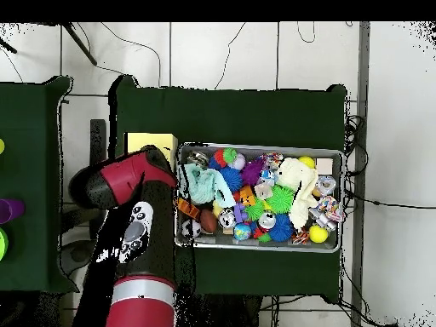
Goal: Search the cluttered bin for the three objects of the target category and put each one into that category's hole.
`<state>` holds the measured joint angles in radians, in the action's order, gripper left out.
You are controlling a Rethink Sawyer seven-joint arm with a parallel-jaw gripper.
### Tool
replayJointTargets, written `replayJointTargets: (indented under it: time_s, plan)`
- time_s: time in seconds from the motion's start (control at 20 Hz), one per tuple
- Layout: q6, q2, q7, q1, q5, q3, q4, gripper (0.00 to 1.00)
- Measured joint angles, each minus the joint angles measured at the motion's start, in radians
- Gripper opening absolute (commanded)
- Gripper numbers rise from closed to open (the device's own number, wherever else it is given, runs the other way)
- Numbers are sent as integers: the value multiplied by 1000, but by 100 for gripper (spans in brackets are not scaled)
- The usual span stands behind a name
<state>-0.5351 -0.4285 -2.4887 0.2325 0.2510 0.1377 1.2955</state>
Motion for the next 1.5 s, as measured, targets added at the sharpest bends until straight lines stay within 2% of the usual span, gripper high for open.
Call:
replayJointTargets:
  time_s: [0.4,0.7,1.05,1.4,1.5]
  plan:
    - [16,-9,0,-26,0,-4,12,0]
    - [2,-110,0,-79,-24,-56,89,0]
    - [-44,-170,0,-119,-55,-120,137,0]
    - [-238,-286,0,-147,-67,-127,170,0]
    - [-258,-318,0,-153,-67,-128,171,0]
